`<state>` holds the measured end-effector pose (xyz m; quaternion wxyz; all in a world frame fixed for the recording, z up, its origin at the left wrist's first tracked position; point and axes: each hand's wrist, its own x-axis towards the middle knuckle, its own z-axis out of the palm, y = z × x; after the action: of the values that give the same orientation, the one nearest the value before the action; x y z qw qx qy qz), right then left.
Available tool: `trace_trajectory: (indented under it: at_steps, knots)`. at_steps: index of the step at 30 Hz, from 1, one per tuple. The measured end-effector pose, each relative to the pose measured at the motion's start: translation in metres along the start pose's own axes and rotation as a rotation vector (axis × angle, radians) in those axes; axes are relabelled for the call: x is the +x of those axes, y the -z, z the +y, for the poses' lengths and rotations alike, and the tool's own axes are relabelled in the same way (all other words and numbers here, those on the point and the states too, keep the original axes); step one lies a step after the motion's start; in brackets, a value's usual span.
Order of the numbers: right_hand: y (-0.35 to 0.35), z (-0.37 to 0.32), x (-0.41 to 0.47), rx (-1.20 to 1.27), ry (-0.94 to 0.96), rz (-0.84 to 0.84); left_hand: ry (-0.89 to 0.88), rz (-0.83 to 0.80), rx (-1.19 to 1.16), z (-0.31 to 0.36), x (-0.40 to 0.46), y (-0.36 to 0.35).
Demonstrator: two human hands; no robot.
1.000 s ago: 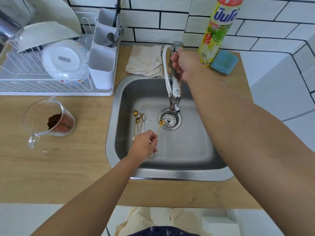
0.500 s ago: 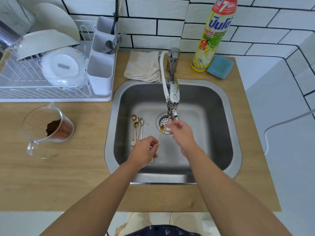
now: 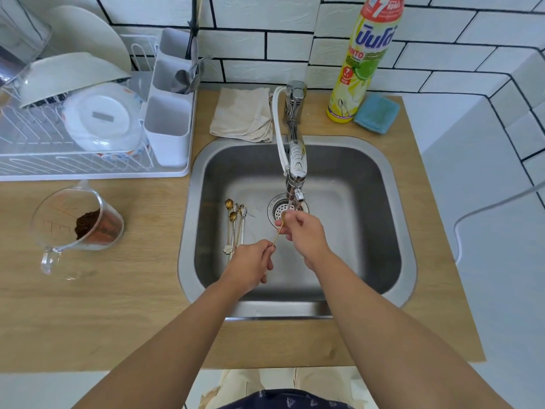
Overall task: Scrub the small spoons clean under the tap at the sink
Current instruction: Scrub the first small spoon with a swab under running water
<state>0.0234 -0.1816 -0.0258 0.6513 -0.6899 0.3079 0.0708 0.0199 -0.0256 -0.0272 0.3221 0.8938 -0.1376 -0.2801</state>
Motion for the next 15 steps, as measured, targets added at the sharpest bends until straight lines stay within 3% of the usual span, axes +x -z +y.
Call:
trace_trajectory:
  at_steps: [15]
  knots:
    - [-0.0024, -0.0010, 0.0046, 0.112, -0.071, 0.016, -0.002, -0.022, 0.055, 0.0014, -0.0017, 0.0013]
